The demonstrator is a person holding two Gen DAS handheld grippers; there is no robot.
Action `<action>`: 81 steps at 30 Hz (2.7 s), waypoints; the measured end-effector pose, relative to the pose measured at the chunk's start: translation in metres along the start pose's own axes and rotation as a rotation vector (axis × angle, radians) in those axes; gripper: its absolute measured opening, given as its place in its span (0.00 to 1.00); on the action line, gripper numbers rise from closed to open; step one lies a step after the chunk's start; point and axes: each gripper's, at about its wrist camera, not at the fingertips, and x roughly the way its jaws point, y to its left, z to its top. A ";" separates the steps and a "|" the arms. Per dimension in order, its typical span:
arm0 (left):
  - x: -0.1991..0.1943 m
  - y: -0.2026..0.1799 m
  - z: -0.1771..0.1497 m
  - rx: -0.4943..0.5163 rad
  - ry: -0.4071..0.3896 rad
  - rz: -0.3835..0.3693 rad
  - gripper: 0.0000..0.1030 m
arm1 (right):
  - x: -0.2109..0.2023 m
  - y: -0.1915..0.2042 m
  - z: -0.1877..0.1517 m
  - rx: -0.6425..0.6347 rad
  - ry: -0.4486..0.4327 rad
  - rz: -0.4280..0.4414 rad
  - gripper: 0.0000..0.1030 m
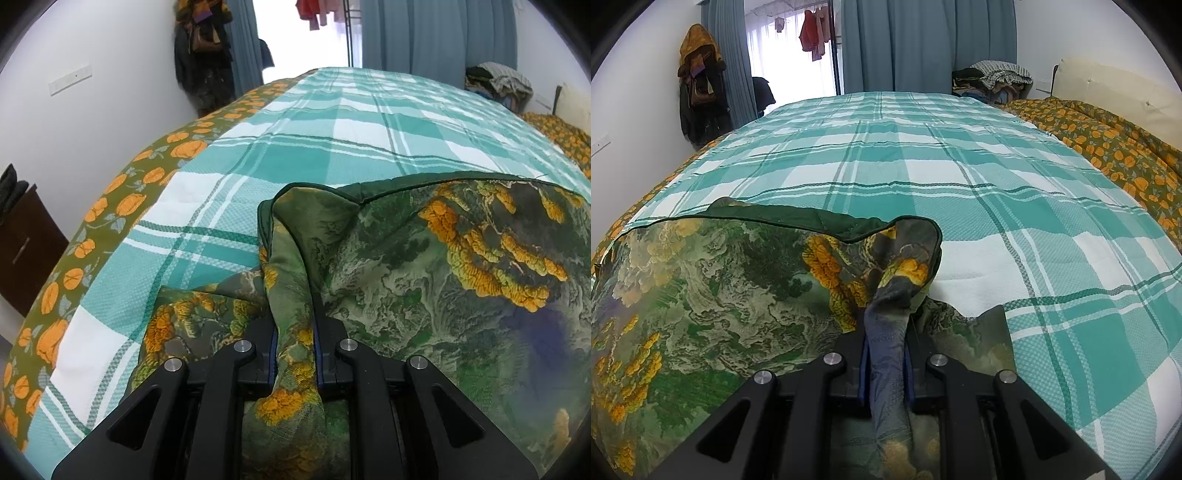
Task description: Fold large clothes
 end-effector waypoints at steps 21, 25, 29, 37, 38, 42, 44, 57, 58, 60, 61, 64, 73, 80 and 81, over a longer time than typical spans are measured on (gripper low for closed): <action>-0.115 0.024 -0.039 -0.078 0.017 -0.041 0.87 | -0.016 -0.022 0.014 0.074 0.073 0.063 0.33; -0.152 0.011 -0.065 -0.062 0.019 -0.128 0.90 | -0.054 -0.024 0.018 0.022 0.014 0.009 0.74; -0.174 -0.011 -0.082 0.002 0.021 -0.164 0.91 | -0.108 -0.021 0.008 -0.028 -0.071 -0.001 0.74; -0.200 -0.060 -0.056 0.080 -0.015 -0.259 0.91 | -0.165 0.020 -0.064 -0.117 -0.092 0.218 0.74; -0.199 -0.067 -0.049 0.079 -0.014 -0.266 0.91 | -0.165 0.022 -0.071 -0.123 -0.089 0.220 0.74; -0.184 -0.099 -0.010 0.090 -0.029 -0.273 0.91 | -0.147 0.024 -0.093 -0.086 -0.043 0.214 0.74; -0.167 -0.116 0.012 0.101 -0.032 -0.260 0.91 | -0.146 0.021 -0.094 -0.074 -0.048 0.228 0.74; -0.065 -0.157 0.005 0.155 0.158 -0.209 0.95 | -0.140 0.008 -0.102 -0.055 -0.038 0.279 0.75; -0.067 -0.157 0.004 0.166 0.159 -0.216 0.95 | -0.138 0.009 -0.103 -0.057 -0.039 0.278 0.76; -0.075 -0.153 -0.003 0.192 0.153 -0.230 0.96 | -0.136 0.011 -0.104 -0.061 -0.041 0.274 0.78; -0.078 -0.153 -0.007 0.207 0.147 -0.235 0.96 | -0.136 0.012 -0.104 -0.062 -0.042 0.272 0.79; -0.088 -0.149 -0.020 0.225 0.132 -0.236 0.96 | -0.136 0.012 -0.104 -0.063 -0.044 0.265 0.79; -0.106 -0.145 -0.034 0.222 0.123 -0.223 0.97 | -0.134 0.017 -0.115 -0.097 -0.047 0.224 0.80; -0.117 -0.142 -0.043 0.230 0.131 -0.219 0.97 | -0.133 0.017 -0.120 -0.115 -0.038 0.212 0.80; -0.118 -0.142 -0.044 0.226 0.134 -0.220 0.97 | -0.133 0.017 -0.120 -0.114 -0.037 0.213 0.80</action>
